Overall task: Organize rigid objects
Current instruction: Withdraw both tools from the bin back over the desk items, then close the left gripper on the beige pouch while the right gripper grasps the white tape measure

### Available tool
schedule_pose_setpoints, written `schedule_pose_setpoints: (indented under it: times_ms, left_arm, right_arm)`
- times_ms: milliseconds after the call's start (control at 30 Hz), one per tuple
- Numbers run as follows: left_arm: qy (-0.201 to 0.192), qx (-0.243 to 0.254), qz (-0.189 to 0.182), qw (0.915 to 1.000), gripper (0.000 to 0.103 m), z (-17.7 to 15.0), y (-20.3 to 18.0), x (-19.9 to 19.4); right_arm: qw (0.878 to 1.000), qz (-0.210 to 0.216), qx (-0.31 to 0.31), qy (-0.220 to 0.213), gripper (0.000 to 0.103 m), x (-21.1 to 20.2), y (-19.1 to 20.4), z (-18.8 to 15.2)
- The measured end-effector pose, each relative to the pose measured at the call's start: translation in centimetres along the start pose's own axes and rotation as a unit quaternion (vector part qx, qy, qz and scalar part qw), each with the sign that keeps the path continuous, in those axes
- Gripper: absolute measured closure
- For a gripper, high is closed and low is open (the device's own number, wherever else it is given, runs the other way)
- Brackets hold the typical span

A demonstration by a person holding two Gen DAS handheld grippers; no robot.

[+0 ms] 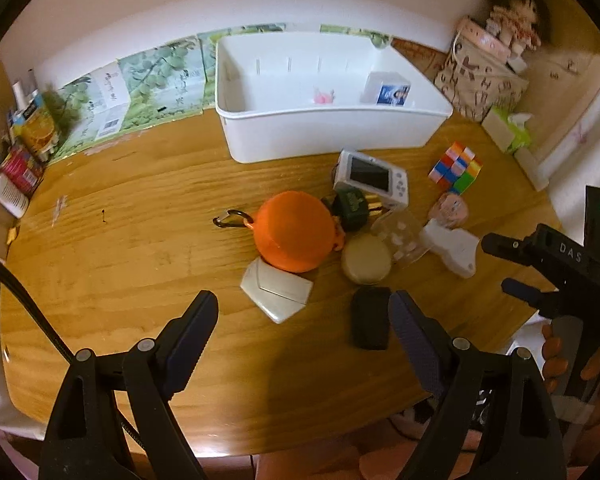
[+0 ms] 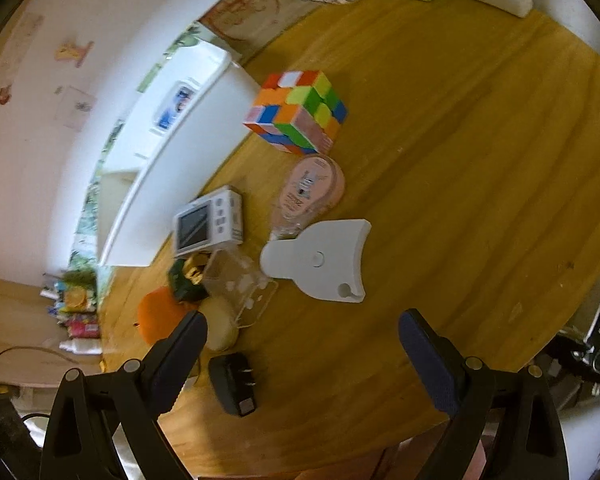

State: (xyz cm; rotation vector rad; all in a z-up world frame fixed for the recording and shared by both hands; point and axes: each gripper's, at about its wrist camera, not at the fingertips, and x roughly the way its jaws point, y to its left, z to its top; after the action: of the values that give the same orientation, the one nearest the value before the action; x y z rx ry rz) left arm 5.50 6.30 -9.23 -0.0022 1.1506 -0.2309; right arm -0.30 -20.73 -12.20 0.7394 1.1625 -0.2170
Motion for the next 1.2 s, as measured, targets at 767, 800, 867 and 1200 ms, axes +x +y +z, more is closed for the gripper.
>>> schedule_pose_setpoints:
  times_ms: [767, 800, 867, 1200]
  left_arm:
    - [0.198, 0.077, -0.050, 0.9760, 0.014, 1.5, 2.5, 9.4]
    - [0.201, 0.079, -0.051, 0.9750, 0.014, 1.6, 2.4, 9.7]
    - [0.207, 0.085, -0.049, 0.9733, 0.014, 1.7, 2.3, 10.2]
    - [0.224, 0.089, -0.048, 0.9693, 0.015, 2.2, 2.2, 11.8]
  right_arm:
    - [0.991, -0.118, 0.029, -0.050, 0.006, 2.7, 0.8, -1.0]
    - [0.991, -0.118, 0.030, -0.050, 0.006, 2.8, 0.9, -0.9]
    - [0.991, -0.121, 0.030, -0.050, 0.006, 3.1, 1.0, -0.5]
    - [0.990, -0.137, 0.017, -0.030, 0.006, 5.1, 2.8, 1.4]
